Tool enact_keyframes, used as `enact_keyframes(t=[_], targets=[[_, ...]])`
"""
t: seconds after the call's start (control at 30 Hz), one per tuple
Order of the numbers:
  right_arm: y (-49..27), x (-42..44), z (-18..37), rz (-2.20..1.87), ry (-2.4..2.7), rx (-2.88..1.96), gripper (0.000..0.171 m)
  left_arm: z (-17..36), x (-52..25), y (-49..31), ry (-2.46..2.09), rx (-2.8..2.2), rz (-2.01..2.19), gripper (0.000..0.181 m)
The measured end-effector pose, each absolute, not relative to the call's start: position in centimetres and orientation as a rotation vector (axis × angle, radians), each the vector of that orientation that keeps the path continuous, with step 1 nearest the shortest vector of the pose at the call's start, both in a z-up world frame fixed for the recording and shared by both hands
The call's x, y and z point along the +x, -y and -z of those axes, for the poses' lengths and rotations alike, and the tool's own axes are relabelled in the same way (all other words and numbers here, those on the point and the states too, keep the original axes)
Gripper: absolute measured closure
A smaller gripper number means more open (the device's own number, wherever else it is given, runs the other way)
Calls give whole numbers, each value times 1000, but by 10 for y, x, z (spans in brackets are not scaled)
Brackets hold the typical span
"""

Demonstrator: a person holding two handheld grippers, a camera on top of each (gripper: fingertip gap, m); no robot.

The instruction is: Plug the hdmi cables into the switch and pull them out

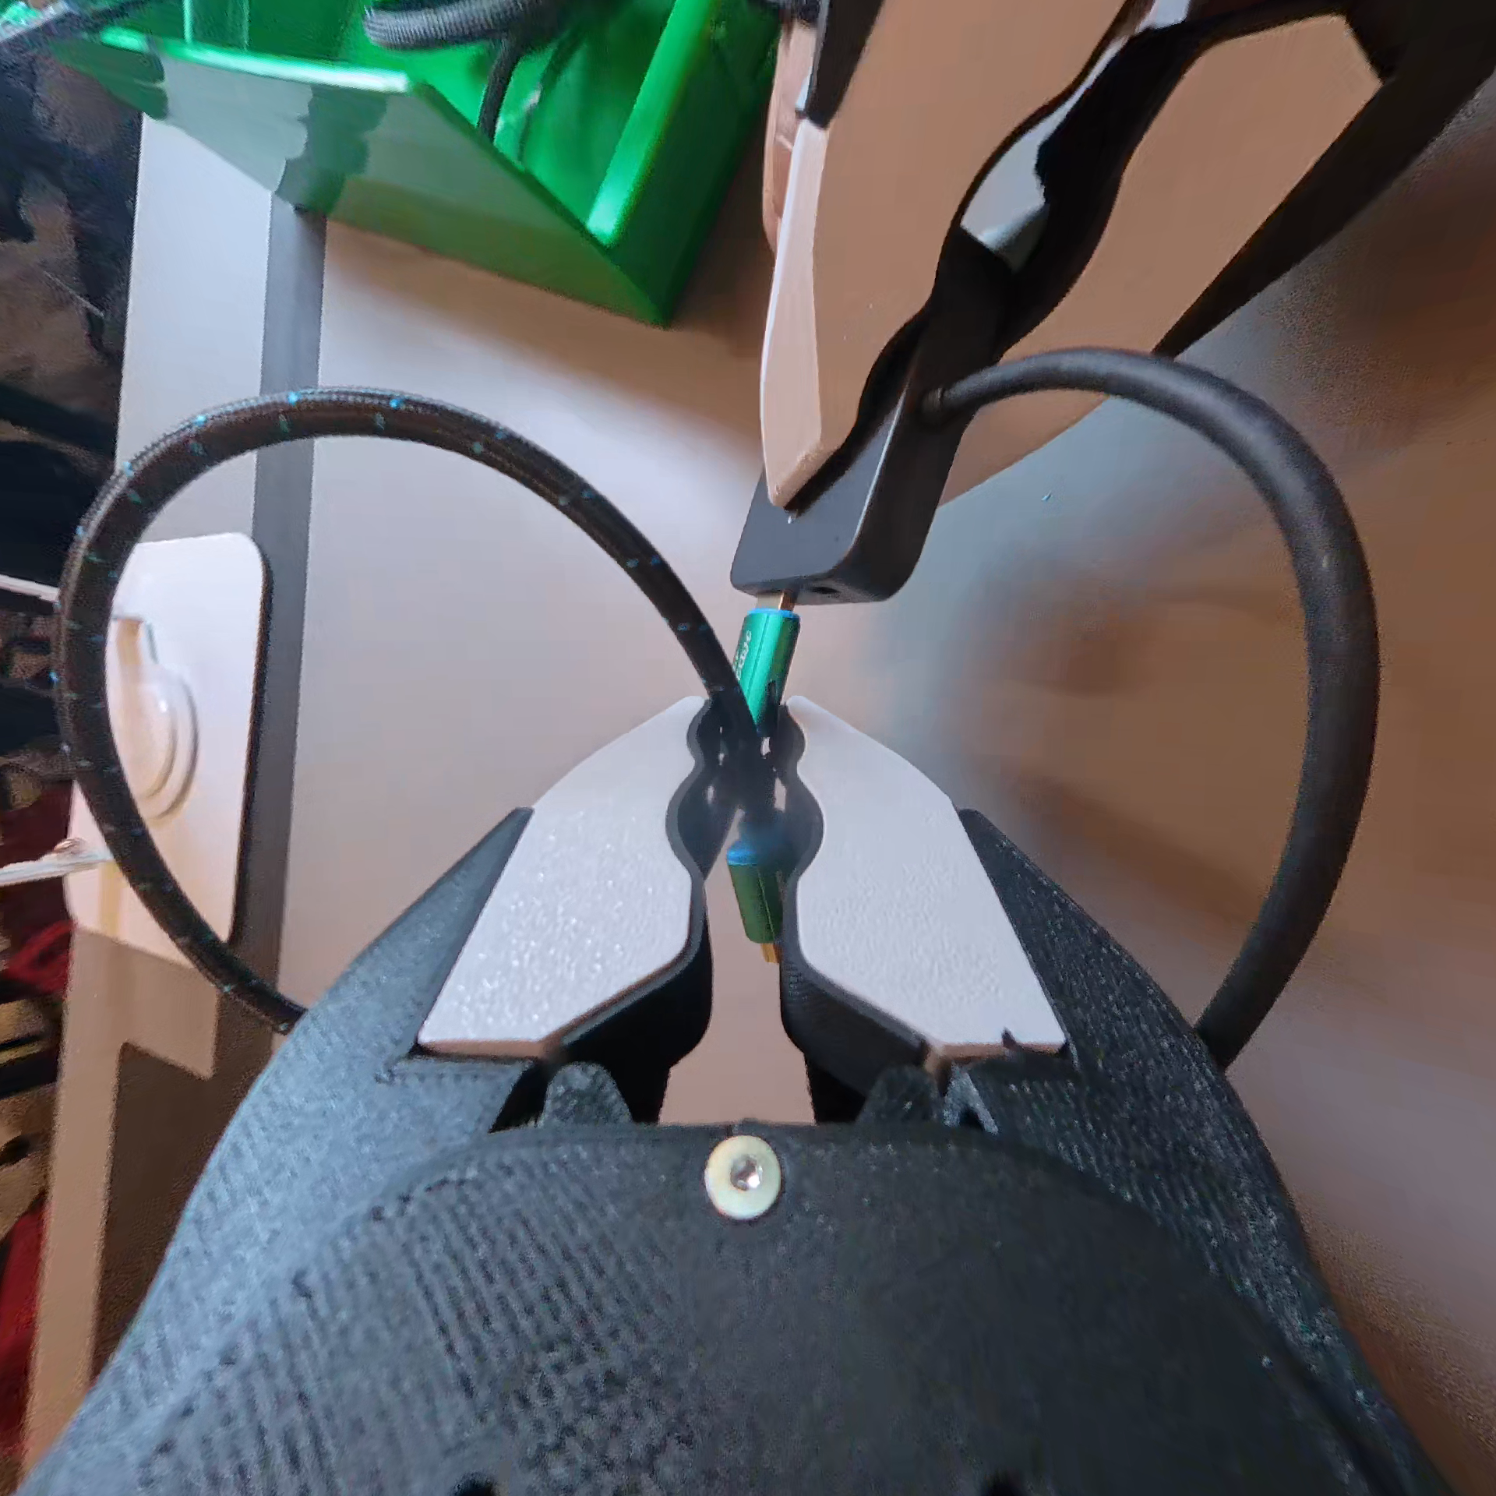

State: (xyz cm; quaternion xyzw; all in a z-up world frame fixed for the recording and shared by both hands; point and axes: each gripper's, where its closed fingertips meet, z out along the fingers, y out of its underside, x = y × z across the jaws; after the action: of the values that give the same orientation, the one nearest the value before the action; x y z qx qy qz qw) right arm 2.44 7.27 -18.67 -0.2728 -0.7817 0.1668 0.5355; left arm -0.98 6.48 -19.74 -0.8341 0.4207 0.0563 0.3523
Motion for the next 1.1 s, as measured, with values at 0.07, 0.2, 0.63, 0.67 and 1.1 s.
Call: enact_keyframes(t=[0.07,0.2,0.63,0.67,1.1], targets=[[-64,28,184,-472,1887,-608,158,194,-4,-59,-1114,-2144,-56,168],[-60,33,178,-640,1881,-638,158,189,3,-53,-1088,-2110,139,168],[-59,28,179,-623,1897,-743,157,192,1,-52,-1103,-2112,144,168],[-61,26,176,-620,1873,-744,157,187,-1,-53,-1091,-2095,136,168],[-79,26,165,-368,1837,-724,157,180,-28,-60,-998,-2114,52,165]])
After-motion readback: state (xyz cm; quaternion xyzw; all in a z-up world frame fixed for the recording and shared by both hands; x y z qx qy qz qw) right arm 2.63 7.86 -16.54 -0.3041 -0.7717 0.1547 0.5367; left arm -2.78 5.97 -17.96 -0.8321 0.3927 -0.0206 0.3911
